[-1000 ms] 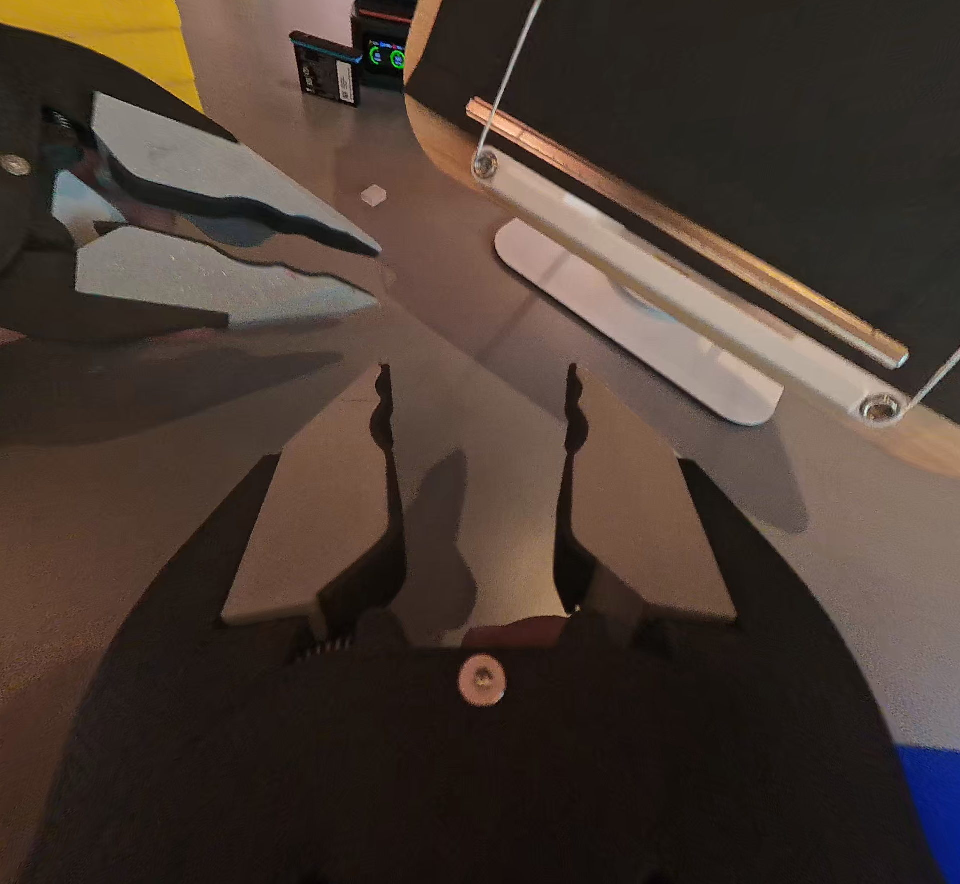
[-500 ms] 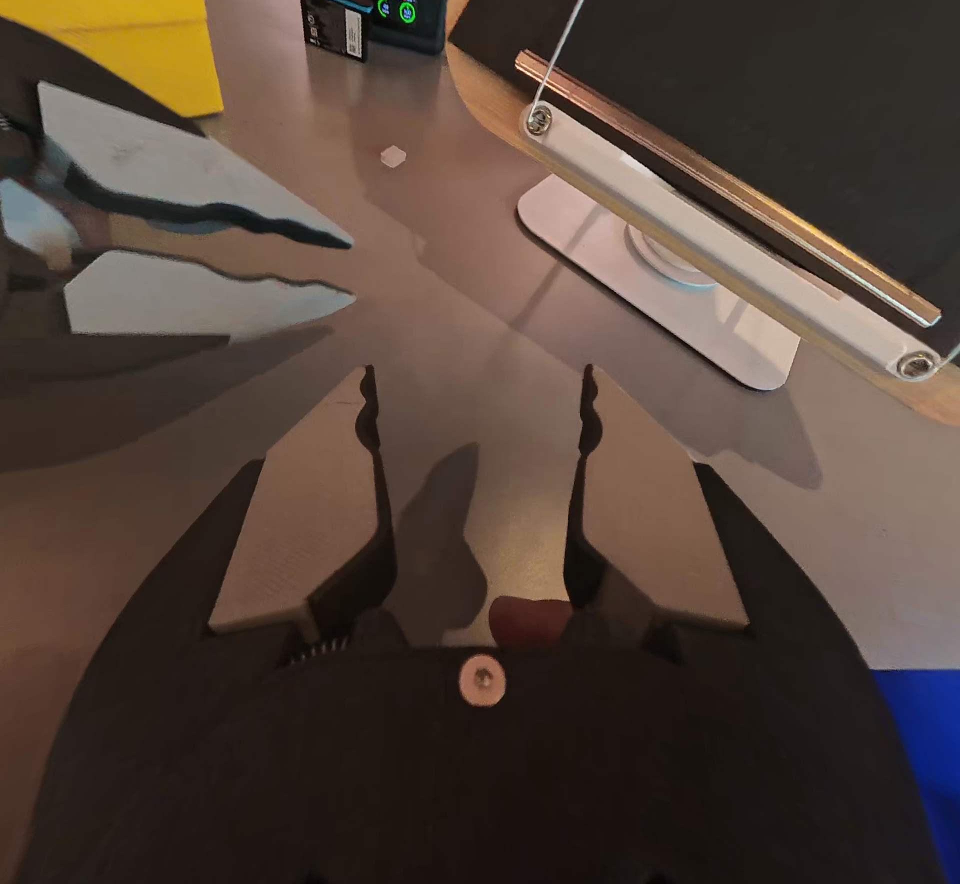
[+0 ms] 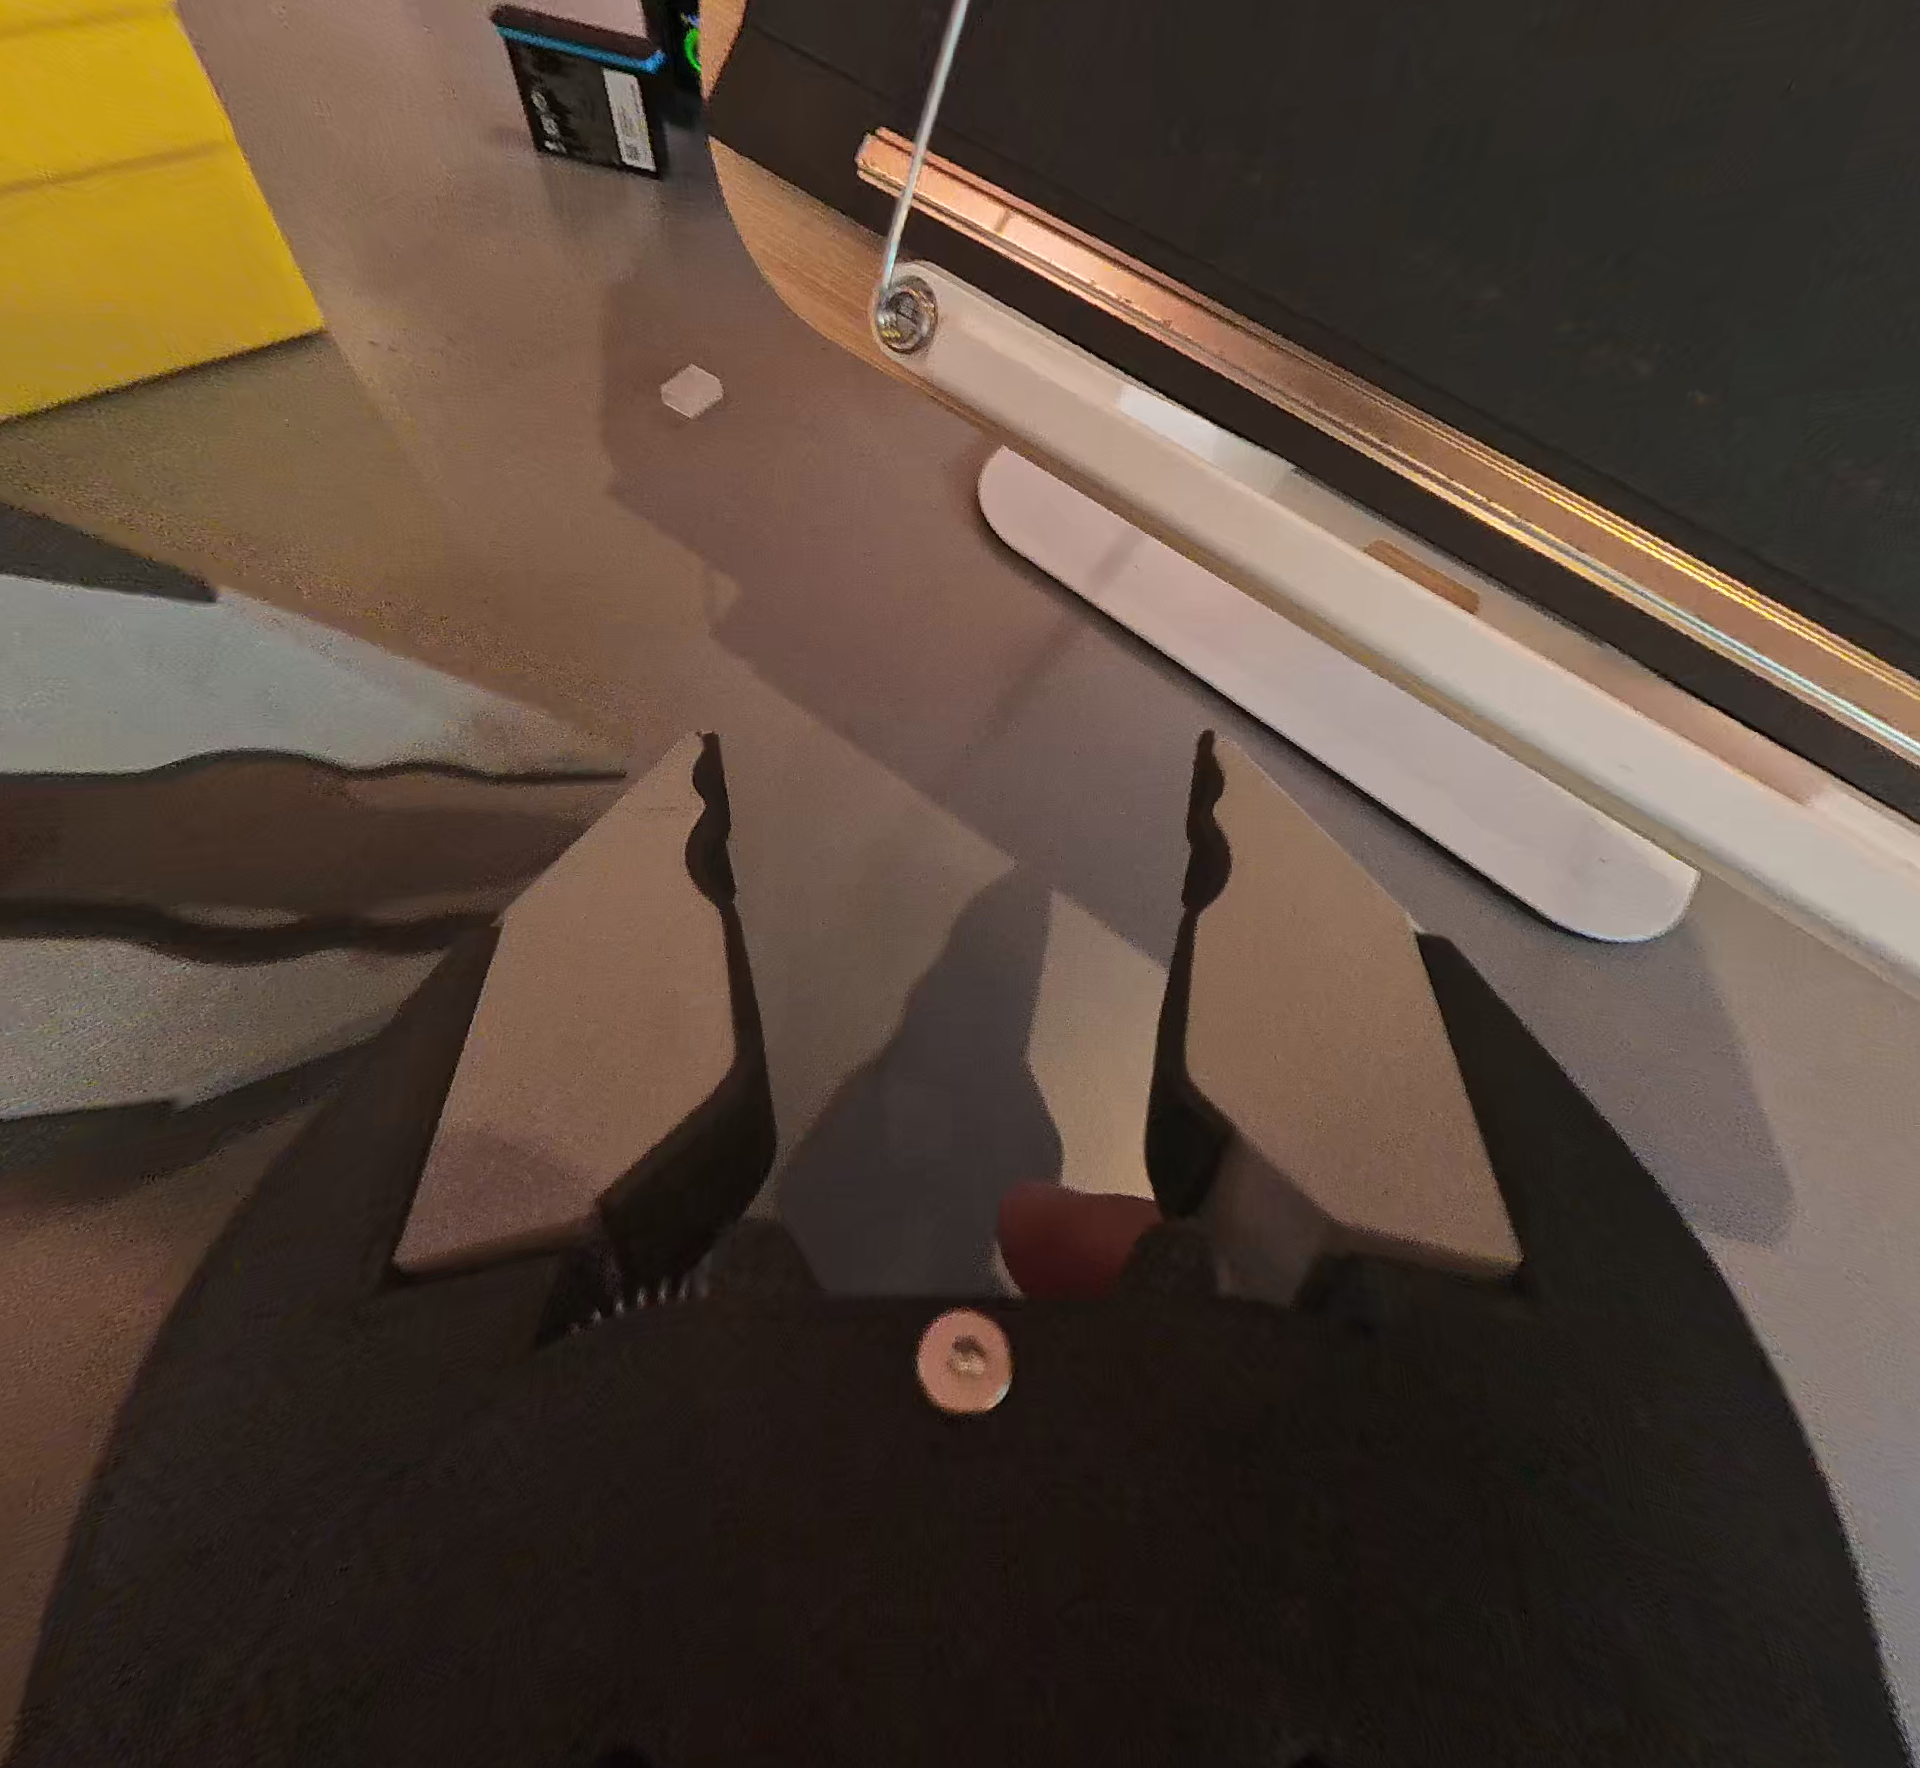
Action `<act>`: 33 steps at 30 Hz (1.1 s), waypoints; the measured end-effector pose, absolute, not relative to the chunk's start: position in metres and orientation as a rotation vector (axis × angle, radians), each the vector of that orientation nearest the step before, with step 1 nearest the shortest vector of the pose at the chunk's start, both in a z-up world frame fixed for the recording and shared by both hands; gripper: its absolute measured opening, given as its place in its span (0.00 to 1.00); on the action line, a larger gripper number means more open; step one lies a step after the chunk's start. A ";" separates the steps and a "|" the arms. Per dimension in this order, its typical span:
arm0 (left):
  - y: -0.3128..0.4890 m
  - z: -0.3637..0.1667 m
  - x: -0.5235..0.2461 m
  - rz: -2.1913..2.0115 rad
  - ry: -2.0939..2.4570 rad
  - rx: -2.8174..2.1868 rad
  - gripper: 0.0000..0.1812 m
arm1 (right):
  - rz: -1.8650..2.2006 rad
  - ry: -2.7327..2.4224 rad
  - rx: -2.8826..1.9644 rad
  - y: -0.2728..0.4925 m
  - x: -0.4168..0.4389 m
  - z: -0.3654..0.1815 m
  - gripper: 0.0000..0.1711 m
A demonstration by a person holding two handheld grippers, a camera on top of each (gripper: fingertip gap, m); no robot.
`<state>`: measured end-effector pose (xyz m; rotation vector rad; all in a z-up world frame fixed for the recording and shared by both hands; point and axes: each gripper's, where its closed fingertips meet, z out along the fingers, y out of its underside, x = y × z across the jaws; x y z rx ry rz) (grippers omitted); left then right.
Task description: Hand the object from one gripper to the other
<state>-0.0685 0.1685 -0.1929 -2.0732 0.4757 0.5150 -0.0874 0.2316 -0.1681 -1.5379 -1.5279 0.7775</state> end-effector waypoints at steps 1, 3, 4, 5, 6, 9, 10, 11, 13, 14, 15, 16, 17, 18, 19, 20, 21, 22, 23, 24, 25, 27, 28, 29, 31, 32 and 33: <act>0.166 -0.190 -0.066 0.500 0.469 -2.055 0.14 | 0.789 -1.527 -1.523 0.230 -0.089 -0.168 0.50; 0.161 -0.183 -0.064 0.483 0.448 -2.019 0.14 | 0.772 -1.539 -1.495 0.226 -0.090 -0.173 0.49; 0.160 -0.180 -0.063 0.475 0.439 -2.002 0.13 | 0.764 -1.540 -1.473 0.222 -0.090 -0.171 0.49; 0.160 -0.178 -0.064 0.476 0.437 -1.988 0.12 | 0.783 -1.536 -1.446 0.216 -0.090 -0.167 0.49; 0.161 -0.177 -0.067 0.490 0.433 -1.980 0.10 | 0.794 -1.543 -1.432 0.209 -0.088 -0.167 0.48; 0.162 -0.175 -0.073 0.511 0.429 -1.963 0.12 | 0.812 -1.603 -1.416 0.193 -0.086 -0.171 0.40; 0.162 -0.175 -0.075 0.511 0.425 -1.965 0.12 | 0.824 -1.604 -1.404 0.192 -0.086 -0.170 0.40; 0.162 -0.175 -0.076 0.512 0.420 -1.964 0.12 | 0.842 -1.603 -1.416 0.192 -0.086 -0.171 0.42; 0.161 -0.172 -0.077 0.504 0.403 -1.954 0.13 | 0.884 -1.597 -1.451 0.194 -0.086 -0.171 0.44; 0.161 -0.171 -0.077 0.497 0.398 -1.950 0.13 | 0.902 -1.581 -1.461 0.196 -0.086 -0.170 0.45; 0.161 -0.170 -0.076 0.487 0.395 -1.949 0.12 | 0.915 -1.568 -1.465 0.197 -0.086 -0.168 0.45; 0.161 -0.170 -0.076 0.479 0.392 -1.952 0.12 | 0.921 -1.563 -1.468 0.198 -0.085 -0.168 0.46; 0.161 -0.171 -0.075 0.471 0.394 -1.957 0.12 | 0.923 -1.564 -1.468 0.198 -0.085 -0.168 0.46; 0.161 -0.172 -0.073 0.467 0.398 -1.961 0.12 | 0.921 -1.564 -1.471 0.198 -0.085 -0.168 0.46; 0.161 -0.172 -0.073 0.472 0.402 -1.962 0.12 | 0.916 -1.561 -1.472 0.198 -0.085 -0.168 0.46; 0.161 -0.173 -0.072 0.479 0.409 -1.963 0.12 | 0.911 -1.563 -1.469 0.198 -0.085 -0.168 0.46; 0.161 -0.173 -0.072 0.482 0.413 -1.966 0.12 | 0.906 -1.571 -1.465 0.197 -0.086 -0.169 0.46; 0.161 -0.173 -0.072 0.477 0.409 -1.968 0.12 | 0.899 -1.584 -1.463 0.196 -0.086 -0.170 0.46; 0.161 -0.173 -0.071 0.462 0.404 -1.970 0.12 | 0.888 -1.598 -1.467 0.196 -0.087 -0.173 0.47; 0.160 -0.175 -0.070 0.444 0.400 -1.989 0.12 | 0.877 -1.606 -1.476 0.196 -0.087 -0.175 0.48; 0.160 -0.178 -0.069 0.420 0.394 -2.009 0.13 | 0.875 -1.616 -1.483 0.196 -0.088 -0.176 0.50; 0.160 -0.175 -0.070 0.400 0.349 -2.006 0.13 | 0.873 -1.598 -1.507 0.199 -0.088 -0.177 0.51; 0.160 -0.173 -0.074 0.413 0.319 -1.997 0.13 | 0.875 -1.583 -1.515 0.201 -0.088 -0.176 0.51; 0.160 -0.172 -0.078 0.420 0.288 -1.998 0.14 | 0.878 -1.570 -1.519 0.202 -0.088 -0.175 0.51; 0.160 -0.171 -0.083 0.416 0.237 -2.003 0.15 | 0.878 -1.557 -1.518 0.204 -0.087 -0.173 0.52; 0.160 -0.170 -0.085 0.406 0.222 -2.005 0.15 | 0.869 -1.553 -1.517 0.205 -0.086 -0.174 0.52; 0.160 -0.171 -0.086 0.390 0.211 -2.011 0.16 | 0.858 -1.551 -1.517 0.205 -0.085 -0.174 0.52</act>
